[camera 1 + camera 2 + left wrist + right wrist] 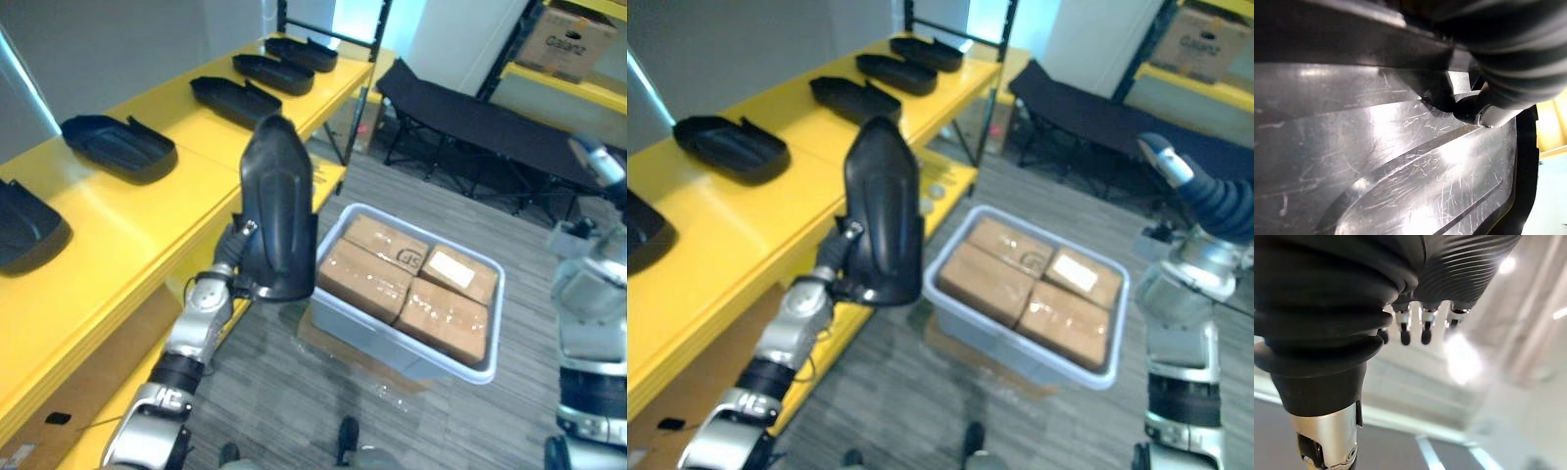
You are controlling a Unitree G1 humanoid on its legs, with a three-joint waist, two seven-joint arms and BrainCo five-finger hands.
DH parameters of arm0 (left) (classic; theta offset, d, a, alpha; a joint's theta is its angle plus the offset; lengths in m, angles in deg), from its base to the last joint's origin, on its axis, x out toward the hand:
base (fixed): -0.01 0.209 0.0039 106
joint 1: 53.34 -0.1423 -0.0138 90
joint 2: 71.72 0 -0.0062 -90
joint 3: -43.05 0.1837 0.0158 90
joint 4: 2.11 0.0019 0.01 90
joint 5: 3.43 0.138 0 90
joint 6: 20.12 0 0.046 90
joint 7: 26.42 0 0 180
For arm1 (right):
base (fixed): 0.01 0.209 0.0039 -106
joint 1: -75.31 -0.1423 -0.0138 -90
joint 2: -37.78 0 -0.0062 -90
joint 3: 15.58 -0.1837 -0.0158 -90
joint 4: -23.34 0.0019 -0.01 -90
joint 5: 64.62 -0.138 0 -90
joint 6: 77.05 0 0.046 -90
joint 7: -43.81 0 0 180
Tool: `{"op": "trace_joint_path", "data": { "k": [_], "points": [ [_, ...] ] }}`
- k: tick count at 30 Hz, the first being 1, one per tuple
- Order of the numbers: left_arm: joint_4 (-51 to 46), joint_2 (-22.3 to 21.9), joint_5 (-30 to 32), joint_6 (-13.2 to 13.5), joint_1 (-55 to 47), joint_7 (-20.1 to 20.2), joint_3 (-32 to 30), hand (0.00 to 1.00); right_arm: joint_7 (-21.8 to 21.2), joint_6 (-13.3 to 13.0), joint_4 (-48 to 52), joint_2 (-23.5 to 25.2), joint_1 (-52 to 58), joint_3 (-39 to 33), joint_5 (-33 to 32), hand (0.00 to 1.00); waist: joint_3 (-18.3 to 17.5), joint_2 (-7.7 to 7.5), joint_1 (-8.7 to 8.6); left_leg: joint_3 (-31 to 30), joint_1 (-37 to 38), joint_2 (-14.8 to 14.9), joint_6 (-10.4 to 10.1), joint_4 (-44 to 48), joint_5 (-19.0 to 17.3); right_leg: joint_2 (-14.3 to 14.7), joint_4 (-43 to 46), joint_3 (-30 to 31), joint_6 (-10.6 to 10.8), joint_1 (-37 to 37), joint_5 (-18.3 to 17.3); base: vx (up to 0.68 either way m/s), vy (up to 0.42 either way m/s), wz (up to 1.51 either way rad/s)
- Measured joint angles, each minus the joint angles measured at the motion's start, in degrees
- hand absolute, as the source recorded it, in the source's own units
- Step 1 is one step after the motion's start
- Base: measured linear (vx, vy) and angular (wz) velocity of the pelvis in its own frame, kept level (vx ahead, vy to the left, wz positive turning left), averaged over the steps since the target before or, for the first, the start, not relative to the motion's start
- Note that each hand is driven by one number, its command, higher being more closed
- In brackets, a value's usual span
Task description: Walk over and take plastic housings, then place them on the shelf
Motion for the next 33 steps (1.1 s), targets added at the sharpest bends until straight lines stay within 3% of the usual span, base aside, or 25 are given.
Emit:
{"op": "trace_joint_path", "data": {
  "k": [2, 3, 5, 6, 9, 11, 14, 16, 20, 27, 28, 33],
  "points": [
    [0.01, -0.78, -0.05, 1.24, -0.63, -1.62, -2.02, 1.0, -1.5, 0.73, -2.08, 3.18, 3.44, -1.02, -3.07, 0.0, -0.06, 0.11, -0.6, 0.42, -0.03, -0.12, 0.02, 0.0, -0.14, -0.03, 0.0, 0.77, 0.03, -0.35, 0.02, 0.02, 0.003, -0.13],
    [0.01, -1.85, -0.08, 4.14, -1.77, -3.69, -3.84, 1.0, -3.82, 1.76, -4.88, 6.79, 7.03, -0.92, -6.47, 0.0, -0.2, 0.39, -1.3, 0.69, -0.13, -0.3, 0.09, 0.0, -0.23, -0.17, 0.0, 0.94, 0.08, -0.63, 0.05, 0.01, 0.002, -0.11],
    [0.0, -2.84, -0.22, 6.76, -2.7, -5.19, -4.6, 1.0, -6.19, 2.76, -8.82, 10.95, 11.16, -0.54, -9.92, 0.0, -0.45, 0.9, -1.34, 1.37, -0.13, -0.37, 0.12, 0.0, -0.45, -0.23, 0.0, 1.19, 0.13, -0.74, 0.04, 0.0, 0.003, -0.14],
    [-0.17, -4.23, -0.41, 9.89, -3.92, -6.45, -5.43, 1.0, -7.91, 2.96, -12.39, 14.63, 14.78, 0.79, -12.88, 0.0, -0.94, 1.81, -1.37, 1.72, -0.02, -0.5, 0.2, 0.0, -0.76, -0.34, 0.0, 1.42, 0.3, -0.74, -0.09, -0.01, 0.004, -0.12],
    [-2.72, -6.89, -0.72, 13.93, -5.81, -7.63, -6.79, 1.0, -8.73, 2.74, -14.52, 19.7, 20.0, 3.24, -14.88, 0.0, -1.7, 3.5, -1.49, 1.74, -0.03, -0.81, 0.39, 0.0, -0.94, -0.63, 0.0, 1.34, 0.6, -0.73, -0.31, 0.0, 0.003, -0.02],
    [-10.94, -9.02, -0.74, 17.35, -8.8, -7.84, -9.41, 1.0, -10.4, 1.87, -14.52, 22.95, 21.52, 4.67, -16.19, 0.0, -2.11, 4.43, -1.54, 1.66, -0.05, -0.78, 0.41, 0.03, -0.97, -0.64, 0.0, 1.2, 0.63, -0.69, -0.35, 0.0, 0.0, 0.0],
    [-22.47, -10.07, -0.6, 21.12, -12.18, -8.21, -12.41, 1.0, -15.25, 0.23, -14.43, 23.31, 21.21, 5.04, -19.05, 0.0, -2.34, 4.88, -1.05, 0.97, -0.15, -0.83, 0.46, 0.2, -1.01, -0.77, 0.0, 0.65, 0.71, -0.3, -0.66, -0.01, -0.011, 0.09],
    [-26.87, -10.67, -0.6, 22.42, -14.12, -8.51, -14.9, 1.0, -18.36, -0.15, -14.26, 23.27, 21.02, 5.12, -19.69, 0.0, -2.46, 5.41, -0.97, -0.44, -0.26, -0.94, 0.53, 0.27, -1.06, -1.05, 0.0, -0.85, 0.86, 0.59, -0.99, 0.0, -0.006, 0.29],
    [-33.21, -10.63, 0.09, 22.6, -20.75, -9.09, -21.7, 1.0, -24.9, -0.19, -13.74, 22.85, 19.37, 5.52, -21.82, 0.0, -2.84, 6.89, 1.04, -3.51, -2.11, -1.14, 0.62, 1.02, -1.05, -1.56, -0.01, -3.98, 1.05, 1.16, -1.39, 0.0, -0.005, 0.41],
    [-41.43, -10.75, 8.04, 22.28, -33.32, -13.67, -34.75, 1.0, -30.16, 0.18, -14.2, 20.78, 13.76, 12.26, -23.99, 0.0, -3.25, 7.65, 7.3, -11.24, -4.12, -1.64, 0.55, 1.63, -0.67, -2.15, 0.0, -11.94, 1.69, 4.62, -3.1, 0.03, -0.009, 0.56],
    [-42.23, -11.05, 8.5, 22.28, -34.96, -13.7, -36.58, 1.0, -30.5, 0.67, -14.77, 20.79, 12.46, 13.81, -23.97, 0.0, -3.35, 7.63, 8.85, -12.45, -4.98, -1.96, 0.56, 2.18, -0.67, -2.33, 0.0, -13.02, 1.77, 4.81, -3.16, 0.02, 0.002, 0.59],
    [-44.53, -15.57, 10.66, 22.35, -41.65, -14.91, -42.57, 1.0, -31.3, 4.04, -18.85, 21.22, 8.7, 20.72, -23.75, 0.0, -3.62, 7.37, 13.14, -17.45, -5.32, -3.28, 0.74, 2.31, -0.61, -3.18, 0.0, -18.38, 2.73, 8.11, -4.28, 0.01, -0.003, 0.57]
  ]
}}
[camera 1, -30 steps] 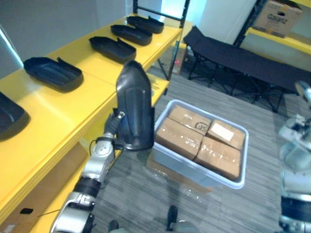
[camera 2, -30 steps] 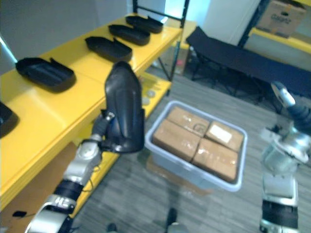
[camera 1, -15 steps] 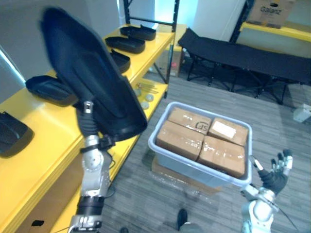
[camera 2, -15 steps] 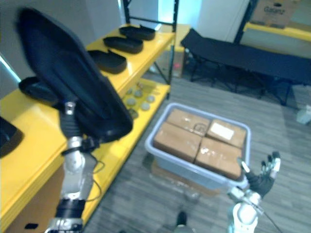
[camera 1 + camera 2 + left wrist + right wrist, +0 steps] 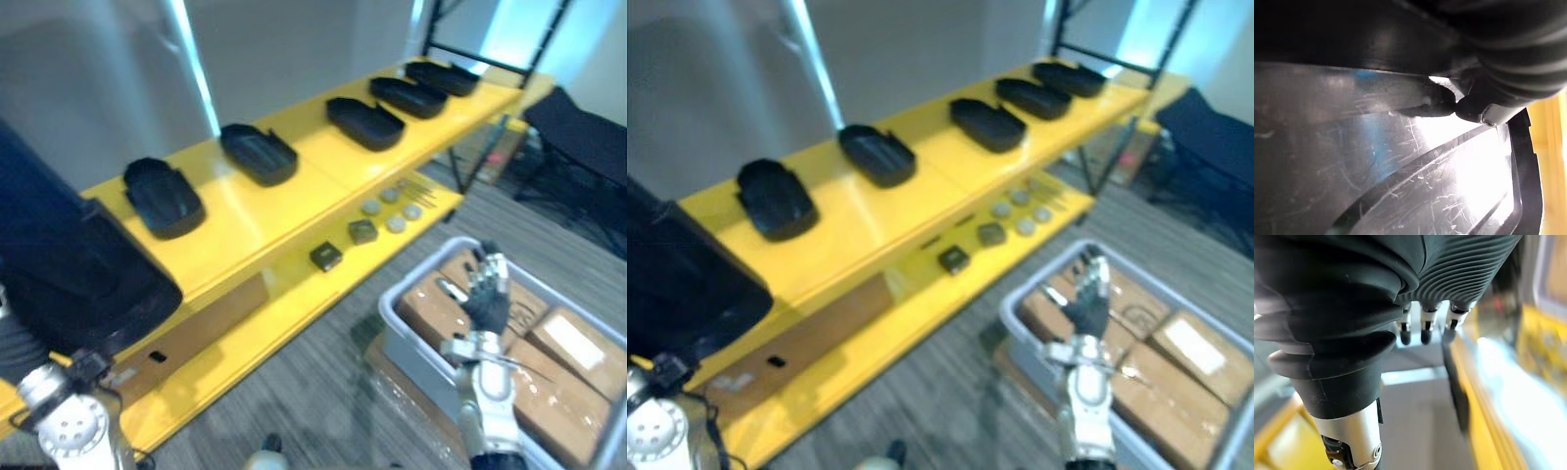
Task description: Walk over and take plastic housings, then place them on the shelf
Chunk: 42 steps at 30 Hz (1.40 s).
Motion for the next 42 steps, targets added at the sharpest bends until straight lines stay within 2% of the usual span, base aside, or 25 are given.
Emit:
{"op": "trace_joint_path", "data": {
  "k": [1, 2, 4, 7, 10, 11, 12, 13, 15, 21, 23, 25, 27, 29, 34, 37, 40, 41, 42],
  "points": [
    [-0.33, -1.2, -0.01, 0.05, -2.23, -0.28, -2.07, 1.0, -0.3, 0.81, -0.85, 0.59, -0.23, 2.02, 0.02, 0.0, -0.5, -0.22, 1.5, -1.38, -0.81, -0.47, 0.27, 0.41, -0.2, -0.25, 0.0, -1.52, 0.01, 0.33, -0.44, -0.01, 0.001, 0.47],
    [-0.67, -1.82, -0.01, 0.06, -2.98, -0.41, -3.19, 1.0, -0.71, 1.02, -1.16, 0.84, -0.37, 2.82, 0.04, 0.0, -0.69, -0.32, 1.85, -2.14, -1.38, -0.69, 0.34, 0.69, -0.24, -0.33, 0.01, -2.36, -0.02, 0.42, -0.52, 0.0, -0.007, 0.56],
    [-1.18, -3.16, 0.0, 0.22, -4.69, -1.27, -6.88, 1.0, -2.24, 1.82, -2.92, 1.32, -1.54, 5.41, 0.02, 0.0, -0.79, -0.4, 3.87, -4.4, -2.04, -1.26, 0.32, 0.82, -0.2, -0.46, 0.01, -4.67, 0.24, 1.39, -0.95, 0.0, -0.017, 0.51],
    [-1.78, -4.24, 0.07, 0.65, -6.04, -1.95, -9.62, 1.0, -4.88, 2.29, -4.51, 1.39, -1.88, 7.58, 0.0, 0.0, -1.18, -0.72, 4.85, -7.37, -2.68, -2.17, 0.37, 0.89, -0.11, -0.77, 0.14, -7.81, 0.7, 3.26, -1.85, 0.0, -0.035, 0.64],
    [-1.89, -4.53, -0.07, 2.05, -6.94, -2.03, -12.58, 1.0, -7.04, 2.45, -5.34, 1.37, -2.64, 10.79, 0.14, 0.0, -1.55, -1.15, 6.78, -10.82, -3.93, -2.89, 0.33, 1.92, -0.12, -0.91, 1.63, -11.04, 0.91, 3.89, -3.11, 0.01, -0.031, 0.57],
    [-1.89, -4.74, -0.28, 2.37, -7.31, -1.43, -12.93, 1.0, -7.33, 2.45, -6.71, 1.27, -3.51, 11.99, 0.16, 0.0, -1.58, -1.22, 7.72, -12.35, -4.49, -3.38, 0.29, 2.58, -0.1, -0.99, 2.09, -12.4, 0.85, 4.48, -3.4, 0.02, -0.034, 0.52],
    [-1.89, -5.02, -0.39, 2.64, -7.33, -0.96, -12.96, 1.0, -7.35, 2.48, -7.26, 1.21, -3.88, 12.19, 0.18, 0.0, -1.7, -1.41, 7.92, -12.67, -4.68, -3.53, 0.29, 2.7, -0.1, -1.04, 2.11, -12.45, 0.87, 4.51, -3.43, 0.0, -0.033, 0.43],
    [-1.95, -5.81, -0.66, 3.04, -7.46, -0.27, -13.11, 1.0, -7.23, 2.53, -7.67, 1.1, -4.46, 12.38, 0.27, 0.0, -1.65, -1.34, 9.06, -13.12, -4.78, -3.72, 0.3, 2.72, -0.09, -1.07, 2.13, -12.68, 0.85, 4.69, -3.44, -0.02, -0.012, 0.3],
    [-1.95, -7.21, -0.83, 4.39, -8.26, 0.75, -13.73, 1.0, -6.7, 2.53, -8.39, 1.09, -5.79, 12.45, 0.58, 0.0, -1.53, -1.55, 9.45, -14.67, -4.87, -4.39, 0.25, 2.8, -0.04, -1.31, 2.4, -14.06, 0.57, 5.58, -4.2, -0.03, -0.012, 0.35],
    [-1.95, -7.67, -3.05, 5.34, -8.99, 2.96, -14.82, 1.0, -6.04, 2.75, -8.71, -0.13, -6.71, 12.12, 0.69, 0.0, -1.0, -1.77, 9.36, -14.4, -4.89, -4.14, 0.37, 3.99, -0.49, -1.59, 4.34, -13.62, 0.31, 5.38, -5.76, -0.03, -0.01, 0.0],
    [-2.01, -7.64, -3.39, 5.84, -8.83, 4.15, -14.57, 1.0, -6.28, 3.34, -8.62, -0.4, -6.32, 11.01, 0.72, 0.0, -0.6, -1.96, 8.49, -13.32, -6.22, -4.18, 1.09, 4.72, -0.91, -1.84, 5.0, -14.61, 0.86, 5.4, -6.37, -0.06, -0.012, 0.26],
    [-2.99, -7.04, -4.73, 6.17, -7.61, 6.91, -13.25, 1.0, -5.91, 3.36, -7.72, -1.26, -3.72, 7.93, 1.34, 0.0, -0.39, -2.61, 5.47, -5.81, -9.4, -2.76, 2.21, 5.8, 0.79, -1.87, 5.24, -20.08, 1.23, 7.16, -6.59, -0.07, -0.015, 1.1],
    [-2.98, -6.43, -5.67, 6.21, -7.13, 8.62, -12.05, 1.0, -4.91, 3.36, -7.19, -2.34, -2.06, 6.04, 2.56, 0.0, -0.1, -3.12, 5.65, -4.98, -9.49, -3.04, 1.14, 4.66, 2.94, -2.65, 6.26, -21.62, 1.38, 7.42, -6.46, -0.02, 0.067, 0.77],
    [-2.97, -6.36, -6.98, 6.11, -7.12, 8.87, -10.84, 1.0, -4.67, 3.25, -6.61, -2.62, -2.26, 5.71, 2.96, 0.0, 0.9, -3.42, 6.06, -5.54, -9.52, -3.81, 1.32, 3.97, 3.96, -3.39, 6.96, -21.43, 1.36, 7.42, -6.47, -0.03, 0.105, 0.31],
    [-2.97, -6.37, -6.56, 6.11, -7.2, 7.51, -8.12, 1.0, -7.37, 2.45, -6.46, -2.61, -3.62, 5.61, 4.21, 0.0, 2.67, -1.93, 5.81, -4.27, -8.47, -3.91, 1.69, 3.17, 4.18, -3.97, 7.02, -18.28, 0.46, 7.11, -7.08, -0.08, 0.043, -0.11],
    [-2.97, -6.26, -6.41, 6.09, -7.08, 7.34, -7.87, 1.0, -8.05, 1.96, -5.36, -2.69, -3.37, 4.49, 4.46, 0.0, 2.95, -1.59, 4.4, -4.43, -8.9, -3.46, 1.78, 2.64, 4.15, -3.51, 7.31, -16.73, 1.03, 6.15, -8.32, -0.08, -0.016, -0.01],
    [-2.93, -5.23, -6.93, 6.02, -5.65, 9.99, -6.71, 1.0, -7.08, 1.89, -1.49, -2.83, -0.29, 2.69, 4.5, 0.0, 3.05, -1.6, 2.39, -7.64, -9.76, -3.97, 1.65, 2.32, 4.82, -1.68, 11.12, -6.32, -1.06, 3.28, -14.43, -0.07, -0.063, 0.52],
    [-2.88, -4.39, -6.96, 6.01, -5.24, 10.46, -6.04, 1.0, -7.02, 1.88, -1.14, -2.91, 0.36, 2.27, 4.5, 0.0, 3.06, -1.78, 2.25, -8.42, -9.77, -4.0, 1.03, 1.66, 5.79, -1.57, 11.92, -5.66, -1.48, 3.08, -14.73, 0.0, -0.095, 0.64],
    [-2.87, -3.13, -6.9, 6.01, -4.76, 10.61, -5.05, 1.0, -6.99, 1.87, -1.06, -3.37, 0.8, 2.13, 4.51, 0.0, 3.15, -2.0, 2.09, -9.12, -9.86, -4.01, 0.72, 0.39, 6.98, -1.43, 12.39, -5.68, -0.9, 3.0, -14.37, 0.02, -0.073, 0.55]
  ]
}}
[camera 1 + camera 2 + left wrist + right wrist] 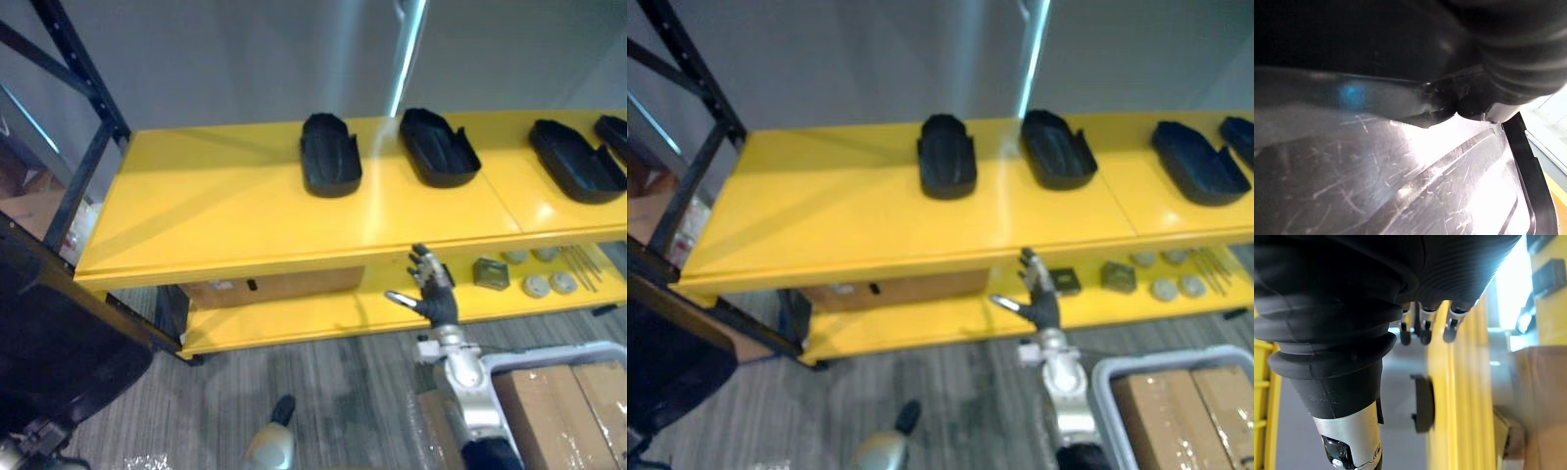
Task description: Walk over and take plastic housings, then place them on the shelf
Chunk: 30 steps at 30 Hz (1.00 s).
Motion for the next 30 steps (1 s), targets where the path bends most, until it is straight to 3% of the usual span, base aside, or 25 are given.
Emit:
{"op": "trace_joint_path", "data": {
  "k": [6, 13, 16, 17, 19, 21, 22, 23, 24, 25, 26, 27, 28, 30],
  "points": [
    [0.14, 1.6, -0.63, -0.89, -0.2, 0.09, 2.18, 1.0, -0.13, -2.22, 0.04, -1.13, -1.24, 0.09, 0.28, 0.0, 0.24, -0.08, 0.17, 0.08, -0.3, 0.1, 0.17, -1.92, 1.49, 0.26, 0.14, 1.16, -0.01, -0.68, -0.02, -0.01, -0.027, 0.16],
    [2.36, 1.65, -0.57, -0.83, -0.23, 0.8, 4.32, 1.0, 3.66, -3.56, 1.34, -1.72, -2.22, 0.26, 2.32, 0.0, 2.26, 0.76, -0.59, 1.36, 0.06, 0.33, 0.97, -2.74, 2.04, 0.15, 0.41, 2.2, 0.26, -0.76, -1.46, -0.07, 0.0, -0.01],
    [2.36, 1.83, -0.44, -0.81, 0.09, 0.84, 4.38, 1.0, 5.5, -3.57, 1.33, -1.76, -2.22, 0.3, 2.37, 0.0, 2.92, 0.0, -0.69, 1.88, -0.03, -0.35, 1.19, -1.82, 1.85, -1.16, 2.41, 2.17, 0.84, -0.91, -2.74, -0.05, 0.016, 0.06],
    [2.36, 1.89, -0.4, -0.83, 0.38, 1.01, 4.39, 1.0, 6.63, -3.57, 1.33, -1.75, -2.23, 0.22, 2.36, 0.0, 3.47, -0.41, -0.66, 1.87, -0.07, -1.15, 1.56, -0.33, 1.04, -2.28, 4.32, 2.05, -0.1, -0.8, -3.41, 0.01, 0.061, 0.12],
    [2.36, 1.98, -0.46, -0.85, 0.98, 1.46, 4.45, 1.0, 7.81, -3.57, 1.33, -1.79, -2.18, 0.08, 2.4, 0.0, 4.12, -0.91, -0.76, 1.99, -0.67, -2.85, 2.16, 4.02, -1.62, -4.46, 8.17, 2.66, 0.04, -0.78, -3.12, 0.02, 0.071, 0.1],
    [2.39, 2.95, -0.38, -0.85, 1.07, 2.24, 4.65, 1.0, 8.76, -3.57, 1.28, -1.48, -1.87, 0.06, 2.59, 0.0, 4.7, -0.5, -0.91, 2.43, -0.74, -3.55, 3.24, 9.45, -5.01, -6.9, 16.82, 5.75, -1.88, -2.82, -1.61, 0.01, 0.134, -0.1],
    [2.46, 4.13, -0.35, -0.83, 0.84, 2.03, 4.55, 1.0, 8.63, -3.86, 1.29, -1.15, -2.06, 0.09, 3.07, 0.0, 4.73, -0.38, -0.68, 3.77, -0.52, -2.89, 3.49, 10.86, -6.66, -7.9, 22.66, 8.66, -4.87, -5.84, 0.35, 0.0, 0.175, -0.36],
    [2.61, 5.02, -0.32, -0.84, 0.64, 1.87, 4.46, 1.0, 8.63, -4.26, 1.29, -0.71, -2.21, 0.0, 3.36, 0.0, 4.92, -0.14, -0.65, 5.05, 0.16, -2.09, 3.82, 11.12, -7.27, -8.22, 26.46, 11.05, -7.42, -7.88, 2.89, 0.0, 0.158, -0.37],
    [3.02, 6.5, -0.21, -0.89, 0.47, 1.49, 4.52, 1.0, 8.62, -4.78, 1.29, 0.25, -2.19, -0.27, 3.37, 0.0, 5.41, 0.03, -0.9, 6.87, 1.82, -0.92, 4.43, 9.81, -7.89, -8.91, 29.96, 12.75, -8.27, -9.91, 8.04, 0.02, 0.116, -0.18],
    [3.3, 7.16, 0.14, -0.92, 0.59, 1.03, 4.56, 1.0, 8.59, -4.95, 1.28, 0.88, -2.09, -0.5, 3.37, 0.0, 5.61, -0.25, -1.25, 8.0, 2.9, -0.57, 4.53, 8.59, -8.53, -9.61, 31.23, 12.76, -8.92, -10.81, 10.93, 0.08, 0.118, -0.06],
    [3.58, 8.45, 0.45, -1.02, 1.43, -0.25, 4.54, 1.0, 8.45, -5.92, 1.48, 1.88, -1.96, -1.07, 3.39, 0.0, 6.1, -1.74, -2.77, 13.24, 0.52, -0.91, 8.36, 21.67, -12.33, -12.13, 35.71, 13.67, -8.79, -12.8, 13.81, 0.11, 0.098, -0.05],
    [3.68, 8.61, 0.45, -1.1, 1.87, -1.08, 4.65, 1.0, 8.28, -7.0, 2.46, 0.73, -1.76, -1.26, 3.48, 0.0, 5.7, 1.84, -2.73, 14.74, 0.01, 2.44, 7.7, 25.81, -19.86, -10.5, 37.93, 14.47, -6.86, -13.88, 6.07, 0.15, 0.124, -0.06],
    [5.31, 9.33, 0.4, -1.85, 4.71, -2.12, 4.91, 1.0, 8.07, -7.53, 1.81, 0.79, -1.94, -1.8, 3.46, 0.0, 5.94, 1.23, -2.66, 14.25, -0.65, 1.83, 6.48, 27.05, -20.89, -8.56, 32.54, 15.74, -4.01, -14.62, -1.59, 0.1, 0.06, -0.05],
    [7.08, 9.32, 0.05, -2.85, 6.56, -3.66, 5.78, 1.0, 7.22, -7.65, 1.95, 0.38, -3.4, -2.83, 3.38, 0.0, 5.87, 1.15, -2.66, 14.01, -2.04, 1.78, 6.64, 25.94, -20.69, -5.28, 20.59, 16.57, -3.74, -17.39, -2.39, 0.07, 0.038, 0.0]
  ]
}}
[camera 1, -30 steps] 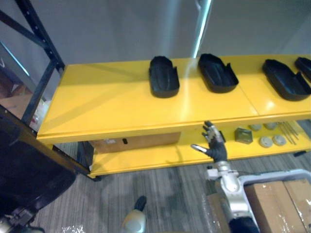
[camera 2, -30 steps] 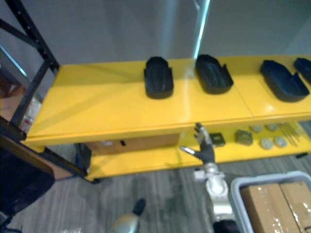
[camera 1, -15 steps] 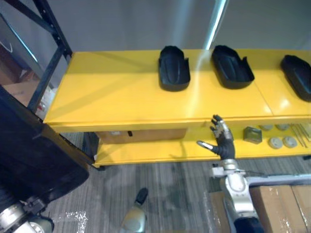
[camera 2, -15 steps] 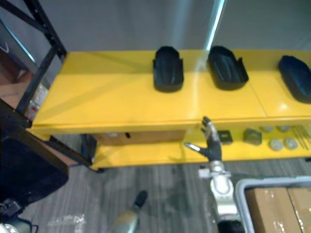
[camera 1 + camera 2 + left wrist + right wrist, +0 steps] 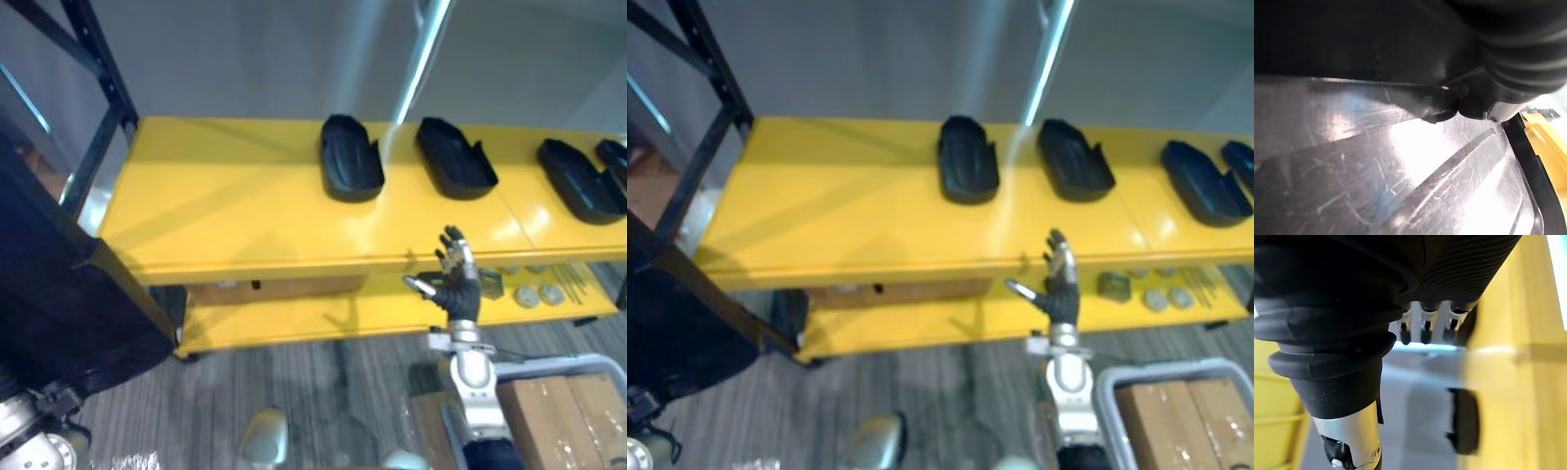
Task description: Walk over and take plastic housings, then place them on the shelf
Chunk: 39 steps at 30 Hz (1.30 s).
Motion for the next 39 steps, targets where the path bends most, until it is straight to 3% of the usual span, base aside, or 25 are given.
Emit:
{"op": "trace_joint_path", "data": {
  "k": [1, 5, 7, 8, 9, 10, 12, 14, 18, 21, 27, 28, 32, 39],
  "points": [
    [0.66, 0.01, 0.06, -1.31, 0.72, -0.48, 0.38, 1.0, -0.34, -0.02, 0.52, -0.15, -0.2, -0.92, -0.08, 0.0, 0.17, 0.28, -0.19, -1.25, -0.87, -0.32, 0.09, -0.92, 0.69, 1.22, -5.22, 2.36, 0.29, -1.96, 0.41, 0.05, 0.039, 0.16],
    [2.01, -0.4, 0.13, -1.77, 1.24, -0.56, 2.84, 1.0, -0.04, 0.09, 4.0, -0.07, 2.75, -1.79, 0.04, 0.0, 0.37, 0.77, -1.54, -6.34, 0.38, -1.43, -0.73, -3.18, 1.61, 3.18, -13.22, 9.23, 2.13, -1.03, 1.96, 0.12, -0.075, 0.77],
    [2.0, -1.35, 0.38, -1.67, 0.89, -0.63, 3.14, 1.0, 0.26, 0.1, 5.67, -0.05, 3.64, -1.8, 0.17, 0.0, -0.05, 0.03, -1.36, -8.22, 2.59, -1.97, -2.07, -4.8, 1.81, 4.07, -15.54, 9.73, 1.78, 2.18, 2.19, 0.21, -0.26, 0.76],
    [2.01, -1.34, 0.35, -1.43, 0.17, -0.68, 3.03, 1.0, 0.87, 0.04, 6.35, -0.15, 3.29, -1.8, 1.19, 0.0, -0.68, -1.02, -1.28, -9.37, 3.0, -2.66, -3.62, -5.18, 1.7, 5.23, -17.96, 10.35, 1.48, 4.08, 5.52, 0.23, -0.37, 0.84],
    [1.99, -2.98, 0.36, -1.38, -0.2, -0.5, 3.31, 1.0, 2.03, 0.06, 6.08, -1.14, 2.78, -2.25, 1.19, 0.0, -1.18, -0.44, -1.45, -10.2, 3.4, -1.48, -4.82, -5.85, 1.5, 6.14, -18.12, 9.08, 5.04, 5.51, 7.56, 0.22, -0.363, 0.73],
    [1.74, -4.14, 0.44, -1.27, -0.97, -0.38, 3.36, 1.0, 2.8, 0.18, 6.03, -1.77, 2.64, -2.28, 1.26, 0.0, -1.78, 0.38, -1.3, -9.72, 3.16, -0.45, -5.06, -6.25, 1.59, 7.12, -18.63, 8.36, 4.61, 5.57, 7.48, 0.19, -0.298, 0.52],
    [0.65, -7.26, 0.41, -0.87, -4.1, -0.21, 3.44, 1.0, 5.44, 0.51, 6.01, -3.14, 1.98, -3.95, 2.46, 0.0, -3.48, 2.98, -1.4, -6.23, 3.76, 2.83, -7.58, -10.99, 4.48, 9.22, -20.42, 6.37, 3.67, 5.78, 7.26, 0.19, -0.228, 0.32],
    [-1.25, -8.7, 0.31, -0.48, -4.85, -0.28, 3.6, 1.0, 7.01, 0.63, 5.67, -3.35, 1.72, -6.32, 2.22, 0.0, -3.89, 3.66, -1.34, -4.16, 6.21, 3.84, -8.18, -15.92, 6.73, 9.82, -21.23, 6.28, 3.26, 6.54, 7.04, 0.19, -0.172, 0.15],
    [-4.45, -8.88, 0.38, 0.97, -5.01, -0.28, 7.19, 1.0, 9.55, 0.74, 5.65, -1.94, 5.83, -11.36, 2.23, 0.0, -4.19, 3.26, -3.26, -0.46, 9.25, 3.81, -7.88, -18.08, 7.49, 9.35, -22.96, 3.91, 3.15, 10.75, 6.97, 0.14, -0.03, 0.23],
    [-5.43, -8.62, 0.51, 0.84, -4.06, 0.28, 7.88, 1.0, 13.19, -0.68, 5.85, 3.45, 12.97, -13.41, 3.5, 0.0, -5.31, 1.34, -5.29, 0.16, 9.88, 2.14, -6.94, -19.77, 8.71, 7.7, -23.08, 1.68, 3.17, 11.97, 6.95, 0.09, 0.059, 0.34],
    [-6.1, -7.81, 0.47, 0.13, -4.15, 0.31, 7.9, 1.0, 20.87, -4.5, 6.6, 6.87, 14.61, -13.32, 6.65, 0.0, -6.07, 0.56, -6.05, 2.39, 11.67, 1.11, -6.79, -22.67, 10.33, 6.33, -23.06, 0.49, 3.19, 12.98, 6.97, -0.02, 0.036, 0.07],
    [-6.15, -7.83, 0.32, 0.12, -5.04, 1.43, 7.87, 1.0, 24.63, -4.67, 6.88, 7.12, 14.16, -13.15, 10.1, 0.0, -7.09, 0.71, -6.13, 6.17, 12.46, 1.45, -6.35, -26.12, 12.06, 6.22, -24.38, 0.52, 3.3, 13.02, 7.03, -0.23, -0.018, -0.12],
    [-6.17, -7.83, 0.33, 0.12, -5.06, 1.6, 7.81, 1.0, 25.2, -4.66, 6.88, 7.19, 14.22, -12.46, 10.76, 0.0, -8.88, 0.86, -7.45, 10.34, 12.45, 2.17, -5.55, -27.09, 13.07, 5.98, -24.5, 0.42, 3.69, 12.72, 7.26, -0.09, -0.006, 0.01],
    [-6.18, -7.83, 0.41, 0.03, -3.89, 1.46, 7.82, 1.0, 27.66, -4.64, 6.88, 7.15, 13.59, -12.21, 12.26, 0.0, -9.36, 0.81, -7.79, 11.26, 13.32, 2.0, -5.65, -28.78, 14.64, 6.22, -24.79, 0.68, 4.02, 12.51, 7.48, -0.01, 0.001, -0.04]
  ]
}}
